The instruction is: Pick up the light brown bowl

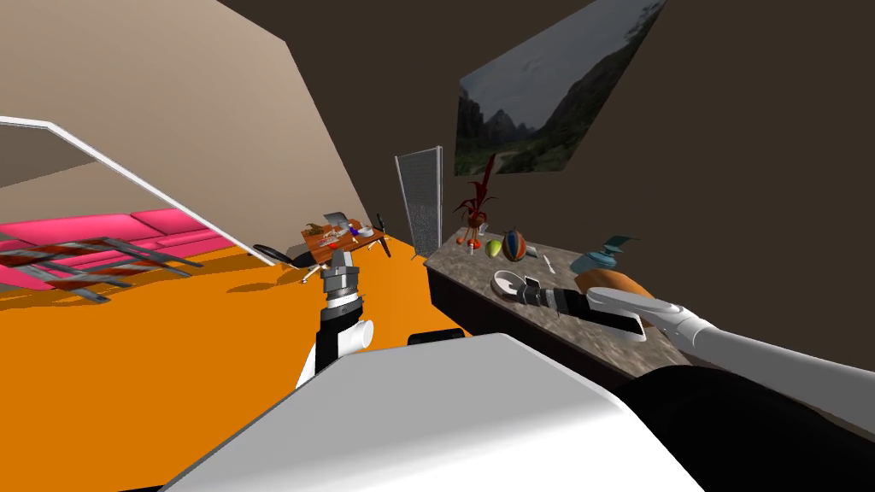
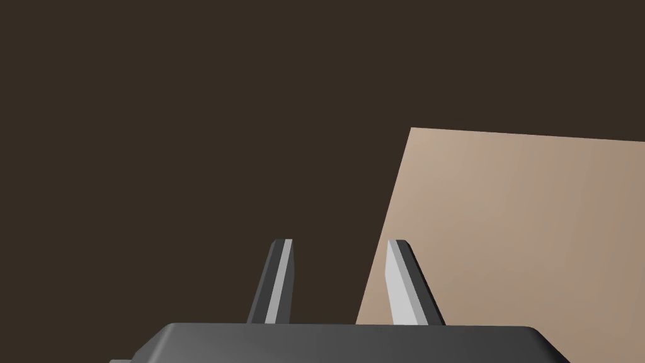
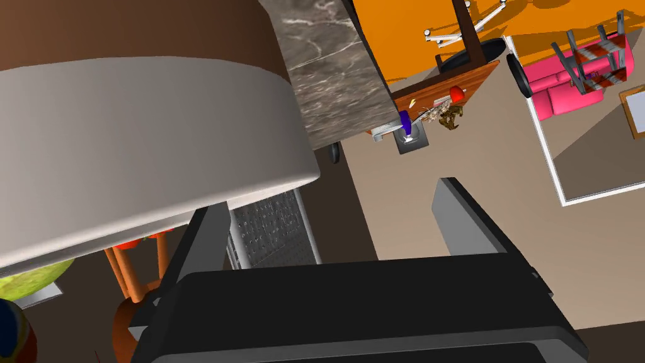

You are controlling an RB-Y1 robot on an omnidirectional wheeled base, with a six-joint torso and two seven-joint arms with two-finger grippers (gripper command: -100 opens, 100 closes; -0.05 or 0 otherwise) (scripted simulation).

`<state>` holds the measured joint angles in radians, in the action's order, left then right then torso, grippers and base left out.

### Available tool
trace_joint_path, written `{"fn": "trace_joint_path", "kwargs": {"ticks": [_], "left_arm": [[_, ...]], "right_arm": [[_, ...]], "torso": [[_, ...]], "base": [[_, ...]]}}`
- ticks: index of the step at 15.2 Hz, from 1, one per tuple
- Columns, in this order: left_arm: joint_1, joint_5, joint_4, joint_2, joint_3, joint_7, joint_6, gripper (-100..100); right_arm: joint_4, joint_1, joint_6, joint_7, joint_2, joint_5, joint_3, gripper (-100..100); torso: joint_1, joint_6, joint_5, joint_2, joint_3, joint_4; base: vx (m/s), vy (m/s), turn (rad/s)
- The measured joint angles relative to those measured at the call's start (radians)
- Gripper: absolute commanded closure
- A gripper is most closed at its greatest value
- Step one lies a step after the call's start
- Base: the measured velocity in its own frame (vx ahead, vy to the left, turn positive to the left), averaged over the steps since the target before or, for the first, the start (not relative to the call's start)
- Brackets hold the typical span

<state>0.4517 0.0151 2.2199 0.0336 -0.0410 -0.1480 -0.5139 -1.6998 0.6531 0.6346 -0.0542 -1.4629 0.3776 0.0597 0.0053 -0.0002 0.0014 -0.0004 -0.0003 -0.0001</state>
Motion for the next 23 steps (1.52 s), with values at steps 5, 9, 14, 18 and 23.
{"fn": "trace_joint_path", "kwargs": {"ticks": [5, 9, 14, 18, 23], "left_arm": [[0.000, 0.000, 0.000, 0.000, 0.000, 0.000, 0.000, 0], [0.000, 0.000, 0.000, 0.000, 0.000, 0.000, 0.000, 0], [0.000, 0.000, 0.000, 0.000, 0.000, 0.000, 0.000, 0], [0.000, 0.000, 0.000, 0.000, 0.000, 0.000, 0.000, 0], [0.000, 0.000, 0.000, 0.000, 0.000, 0.000, 0.000, 0]], "right_arm": [[0.048, 0.016, 0.006, -0.007, -0.104, 0.035, 0.018, -100], [0.088, 0.017, 0.011, -0.018, -0.182, 0.066, 0.043, -100], [0.125, 0.075, 0.015, -0.015, -0.287, 0.086, 0.035, -100], [0.169, 0.067, 0.028, -0.025, -0.353, 0.127, 0.070, -100], [0.204, 0.121, 0.030, -0.015, -0.447, 0.124, 0.072, -100]], "torso": [[0.001, 0.000, 0.000, 0.001, 0.000, 0.000], [0.002, 0.000, 0.000, 0.001, 0.000, 0.000], [0.002, 0.000, 0.001, 0.002, 0.001, 0.000], [0.002, 0.000, 0.000, 0.002, 0.001, 0.001], [0.002, 0.000, 0.000, 0.002, 0.001, 0.000]], "base": [[0.007, 0.069, 0.081], [0.003, 0.075, 0.099], [-0.006, 0.073, 0.092], [-0.004, 0.076, 0.067], [0.000, 0.062, 0.066]]}}
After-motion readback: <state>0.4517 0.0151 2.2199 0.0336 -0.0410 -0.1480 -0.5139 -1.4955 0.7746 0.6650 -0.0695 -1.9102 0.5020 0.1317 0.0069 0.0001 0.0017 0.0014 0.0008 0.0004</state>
